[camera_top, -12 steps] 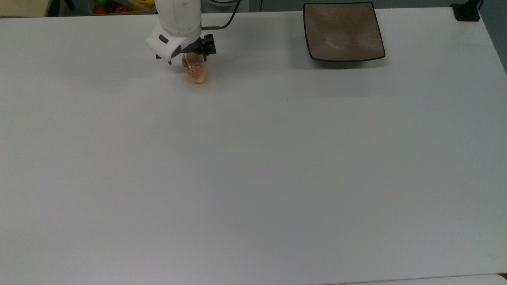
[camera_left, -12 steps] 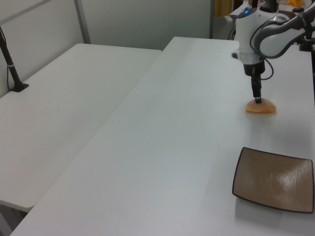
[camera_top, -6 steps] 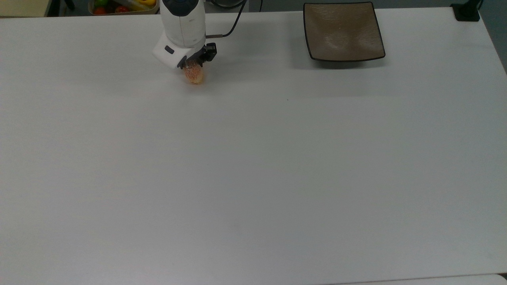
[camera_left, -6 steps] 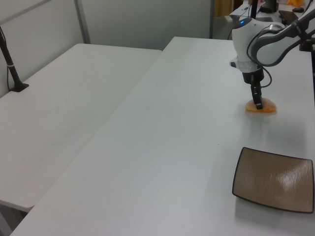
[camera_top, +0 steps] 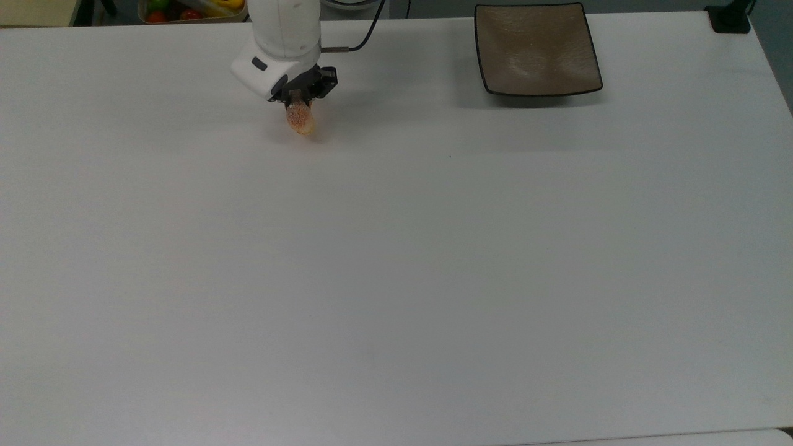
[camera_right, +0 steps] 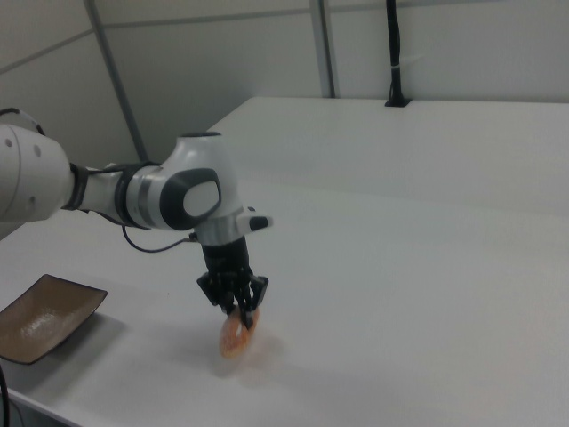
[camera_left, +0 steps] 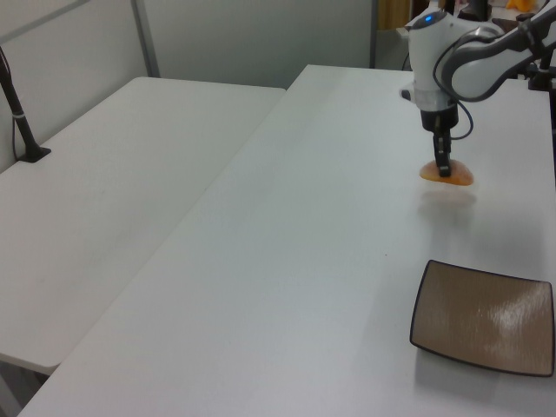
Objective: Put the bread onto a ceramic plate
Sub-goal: 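Lift the bread roll and carry it to the brown square plate, then lower the bread roll onto the plate and open the gripper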
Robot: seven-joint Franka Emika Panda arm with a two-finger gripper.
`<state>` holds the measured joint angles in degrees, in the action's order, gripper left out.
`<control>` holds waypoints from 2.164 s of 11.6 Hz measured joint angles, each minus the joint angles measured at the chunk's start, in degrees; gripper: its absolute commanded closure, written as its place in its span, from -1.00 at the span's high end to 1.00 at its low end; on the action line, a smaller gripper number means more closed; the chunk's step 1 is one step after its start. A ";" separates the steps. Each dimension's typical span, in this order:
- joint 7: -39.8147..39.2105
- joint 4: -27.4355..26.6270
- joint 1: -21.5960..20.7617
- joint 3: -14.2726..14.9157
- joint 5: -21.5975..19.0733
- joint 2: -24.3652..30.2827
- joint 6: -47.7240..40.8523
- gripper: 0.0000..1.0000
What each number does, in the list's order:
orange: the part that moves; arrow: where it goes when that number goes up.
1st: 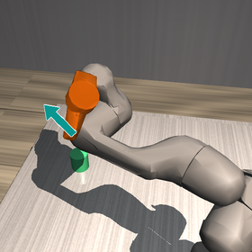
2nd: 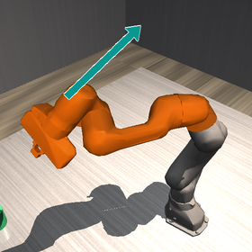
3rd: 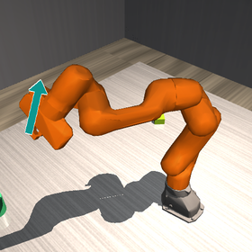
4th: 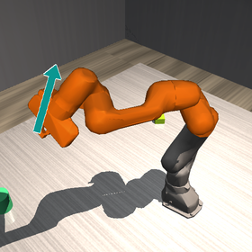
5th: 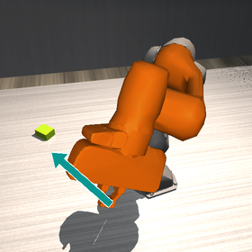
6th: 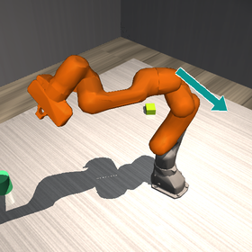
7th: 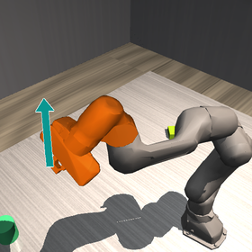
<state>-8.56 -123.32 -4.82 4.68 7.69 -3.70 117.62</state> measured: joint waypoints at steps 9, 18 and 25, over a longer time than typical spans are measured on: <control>18.31 2.07 -3.93 -20.64 -6.63 6.01 0.00 -0.38; 30.52 1.28 -7.93 -37.41 -7.69 3.90 0.00 0.67; 31.44 1.88 -9.48 -37.57 -7.69 1.40 0.00 1.00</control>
<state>22.88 -121.44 -14.30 -32.89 0.00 -2.30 117.63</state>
